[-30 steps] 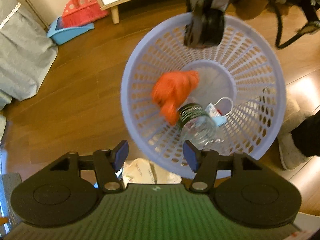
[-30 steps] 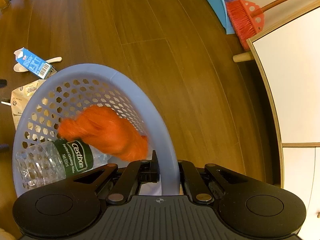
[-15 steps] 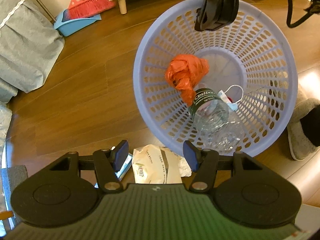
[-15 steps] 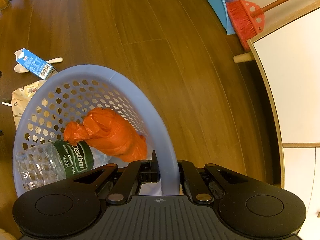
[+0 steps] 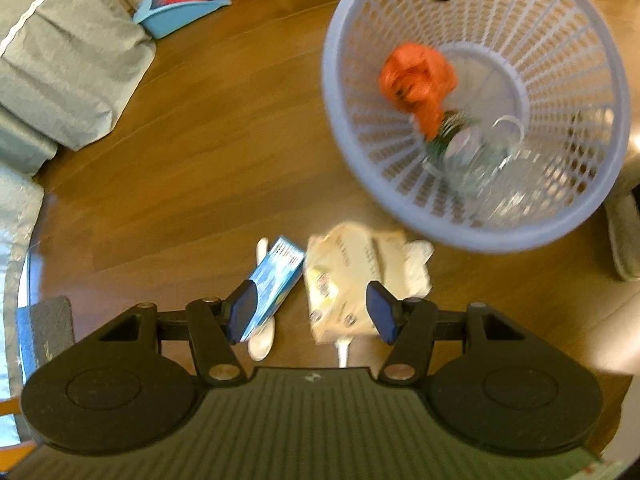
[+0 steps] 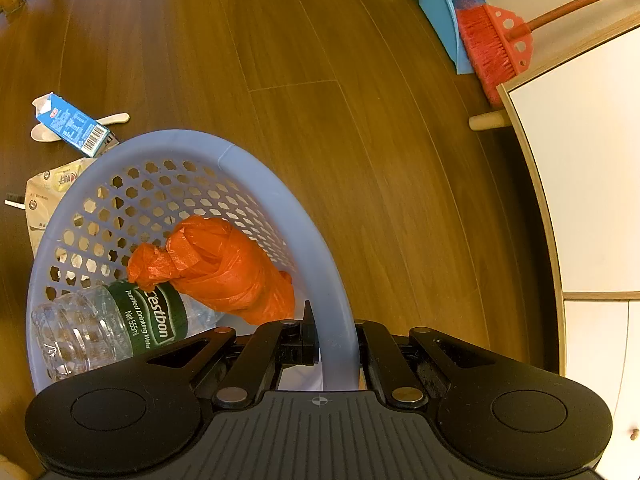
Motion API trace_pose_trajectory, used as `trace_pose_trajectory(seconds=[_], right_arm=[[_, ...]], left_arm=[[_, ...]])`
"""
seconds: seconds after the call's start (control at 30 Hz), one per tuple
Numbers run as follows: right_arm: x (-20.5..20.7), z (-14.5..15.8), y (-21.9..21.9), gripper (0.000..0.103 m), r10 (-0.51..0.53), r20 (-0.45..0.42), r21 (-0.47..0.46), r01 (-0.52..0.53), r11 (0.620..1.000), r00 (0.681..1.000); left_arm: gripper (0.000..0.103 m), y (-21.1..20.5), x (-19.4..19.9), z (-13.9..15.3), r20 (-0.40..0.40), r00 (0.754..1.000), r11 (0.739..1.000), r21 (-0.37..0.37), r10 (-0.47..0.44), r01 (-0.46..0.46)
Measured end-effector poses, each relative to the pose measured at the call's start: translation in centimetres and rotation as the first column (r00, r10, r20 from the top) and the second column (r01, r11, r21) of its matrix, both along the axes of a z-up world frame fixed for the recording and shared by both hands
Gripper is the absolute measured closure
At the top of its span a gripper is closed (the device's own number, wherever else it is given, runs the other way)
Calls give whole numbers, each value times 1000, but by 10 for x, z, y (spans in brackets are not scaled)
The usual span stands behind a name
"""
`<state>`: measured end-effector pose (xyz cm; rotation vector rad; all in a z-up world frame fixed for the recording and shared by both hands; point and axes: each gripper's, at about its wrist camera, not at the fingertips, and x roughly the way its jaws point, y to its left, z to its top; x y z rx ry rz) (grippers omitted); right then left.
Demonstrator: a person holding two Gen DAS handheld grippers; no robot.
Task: Collect trash
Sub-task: 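Lower the left gripper to the orange foam fruit net and grasp it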
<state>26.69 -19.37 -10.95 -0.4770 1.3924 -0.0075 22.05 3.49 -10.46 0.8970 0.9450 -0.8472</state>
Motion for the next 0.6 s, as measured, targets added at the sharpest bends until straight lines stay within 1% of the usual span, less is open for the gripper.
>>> trace_pose_trajectory(seconds=[0.07,0.17,0.27,0.33,0.37,0.4,0.47,0.6], right_arm=[[-1,0,0,103,-1,-1,0,1,1000,1000],[-1,0,1,103,0,-1,-1,0,1000,1000],[-1,0,1,103,4,-1,-4,-4,1000,1000],[-1,1,2,103,3,-2,-4,-3,1000,1000],[-1,1,2,103,3,-2,-5,-3,1000,1000],[0,1,2,103,1,-2,-6,-1,1000,1000],[0,1,3,103,1,-3,-9,-1,1000,1000],[2,0,6,103,5,-3,-15,-5,1000,1000]], left_arm=[[47,15,5,-5,1,1000,1000,6,12,-12],[43,44,14,-14,8,1000,1000,16,24,-24],[42,76,22,-25,5,999,999,27,47,-47],[42,98,25,-32,-10,998,997,22,68,-68],[39,108,26,-36,-24,997,997,17,78,-77],[34,116,26,-39,-31,996,996,15,84,-83],[31,133,25,-47,-33,996,996,18,87,-86],[31,165,26,-62,-64,993,995,33,97,-95]])
